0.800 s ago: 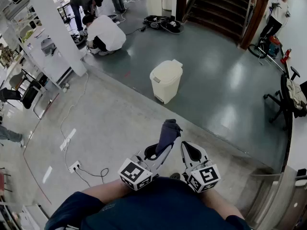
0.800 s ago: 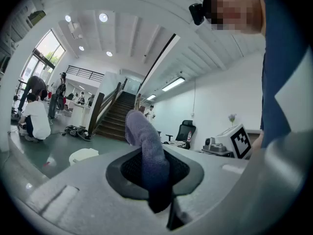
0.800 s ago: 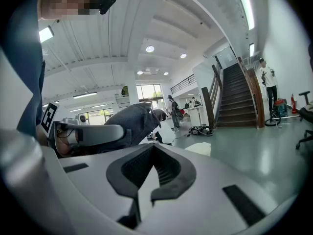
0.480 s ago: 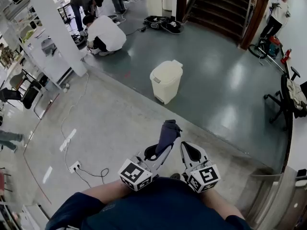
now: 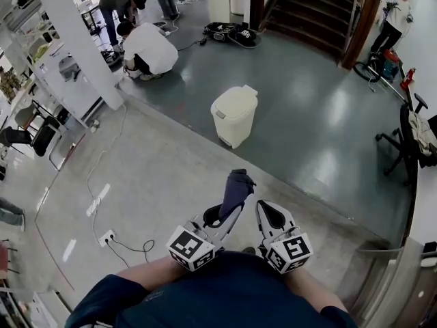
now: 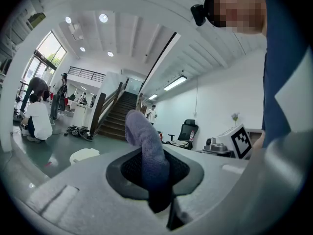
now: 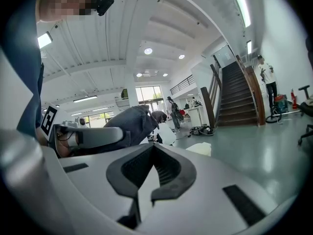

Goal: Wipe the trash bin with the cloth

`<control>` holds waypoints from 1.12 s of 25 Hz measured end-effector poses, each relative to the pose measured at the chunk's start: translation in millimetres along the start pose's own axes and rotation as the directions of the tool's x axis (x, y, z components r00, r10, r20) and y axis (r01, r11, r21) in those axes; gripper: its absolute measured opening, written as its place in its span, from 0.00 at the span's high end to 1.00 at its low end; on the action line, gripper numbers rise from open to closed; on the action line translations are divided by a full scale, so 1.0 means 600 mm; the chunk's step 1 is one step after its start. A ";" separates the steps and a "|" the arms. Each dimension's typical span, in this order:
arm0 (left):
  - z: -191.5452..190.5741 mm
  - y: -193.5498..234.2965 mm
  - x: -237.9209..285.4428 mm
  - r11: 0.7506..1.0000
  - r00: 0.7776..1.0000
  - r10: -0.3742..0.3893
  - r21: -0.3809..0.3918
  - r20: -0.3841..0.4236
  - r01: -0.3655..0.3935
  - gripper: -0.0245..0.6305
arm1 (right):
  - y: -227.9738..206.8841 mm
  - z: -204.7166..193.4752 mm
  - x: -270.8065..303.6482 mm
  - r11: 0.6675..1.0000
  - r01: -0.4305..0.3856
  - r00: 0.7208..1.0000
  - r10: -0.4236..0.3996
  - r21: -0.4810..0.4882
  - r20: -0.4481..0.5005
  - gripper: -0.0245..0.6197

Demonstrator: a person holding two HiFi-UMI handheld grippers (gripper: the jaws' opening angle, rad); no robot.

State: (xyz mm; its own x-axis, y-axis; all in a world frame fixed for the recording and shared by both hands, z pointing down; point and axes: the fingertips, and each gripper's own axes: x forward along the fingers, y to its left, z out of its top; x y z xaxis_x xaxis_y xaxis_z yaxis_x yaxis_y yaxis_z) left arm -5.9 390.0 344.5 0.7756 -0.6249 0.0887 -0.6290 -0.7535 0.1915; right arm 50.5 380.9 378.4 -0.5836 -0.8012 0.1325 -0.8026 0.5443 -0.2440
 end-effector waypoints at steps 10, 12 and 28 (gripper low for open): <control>-0.011 -0.015 0.064 0.997 0.997 0.079 0.009 0.014 -0.080 0.88 | -0.086 -0.005 -0.015 0.999 -0.033 0.999 0.033 0.014 0.011 0.95; -0.009 -0.006 0.077 0.995 0.995 0.096 0.005 0.015 -0.096 0.88 | -0.103 -0.003 -0.009 0.999 -0.036 0.999 0.036 0.015 0.004 0.95; 0.053 0.352 0.309 0.999 0.999 0.030 -0.040 0.041 -0.029 0.88 | -0.296 0.070 0.324 0.997 0.072 0.995 -0.073 -0.017 -0.065 0.95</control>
State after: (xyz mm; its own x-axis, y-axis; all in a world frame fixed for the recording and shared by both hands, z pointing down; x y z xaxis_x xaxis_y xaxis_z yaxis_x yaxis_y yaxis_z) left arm 3.3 108.8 370.1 0.7535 -0.6553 0.0540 -0.6482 -0.7266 0.2276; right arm 84.6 118.0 407.1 -0.5304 -0.8208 0.2119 -0.8444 0.4894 -0.2177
